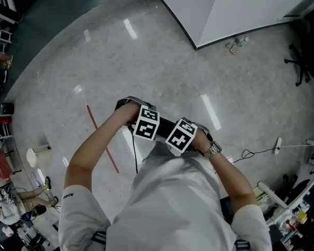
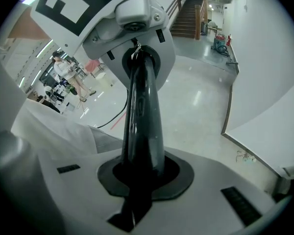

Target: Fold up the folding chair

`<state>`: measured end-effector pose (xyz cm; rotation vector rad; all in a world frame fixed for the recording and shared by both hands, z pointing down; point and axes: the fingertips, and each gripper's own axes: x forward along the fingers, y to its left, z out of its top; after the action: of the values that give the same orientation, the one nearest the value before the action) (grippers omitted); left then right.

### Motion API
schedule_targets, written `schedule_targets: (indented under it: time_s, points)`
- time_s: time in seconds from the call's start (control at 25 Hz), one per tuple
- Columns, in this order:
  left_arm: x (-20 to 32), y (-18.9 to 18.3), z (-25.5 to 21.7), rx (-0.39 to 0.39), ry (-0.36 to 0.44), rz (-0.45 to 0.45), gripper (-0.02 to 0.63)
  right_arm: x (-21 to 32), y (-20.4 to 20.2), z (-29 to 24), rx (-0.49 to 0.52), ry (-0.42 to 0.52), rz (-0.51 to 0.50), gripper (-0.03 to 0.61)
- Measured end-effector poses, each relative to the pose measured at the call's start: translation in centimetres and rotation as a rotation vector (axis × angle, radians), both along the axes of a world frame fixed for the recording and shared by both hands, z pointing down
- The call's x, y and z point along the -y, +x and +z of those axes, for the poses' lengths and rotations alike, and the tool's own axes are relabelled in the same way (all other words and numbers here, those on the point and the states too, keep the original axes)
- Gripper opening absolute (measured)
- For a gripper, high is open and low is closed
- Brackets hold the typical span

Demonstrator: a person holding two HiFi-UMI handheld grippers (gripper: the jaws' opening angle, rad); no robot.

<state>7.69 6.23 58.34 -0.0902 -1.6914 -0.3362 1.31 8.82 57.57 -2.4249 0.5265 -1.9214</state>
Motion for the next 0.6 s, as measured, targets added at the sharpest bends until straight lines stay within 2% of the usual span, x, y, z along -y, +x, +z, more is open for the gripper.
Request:
schedule_targets:
  time_s: [0.44,0.6]
  points:
    - [-13.2,-10.1,-0.4,-0.006,-0.084,-0.003,0.055,-13.3,-10.0,-0.5,-0.010,-0.095,-0.007,0.045]
    - [-17.6,-13.7,-0.2,-0.007,-0.112,0.027,0.055,-17.7,-13.7,-0.3,-0.003,-0.120,0.011,0.046]
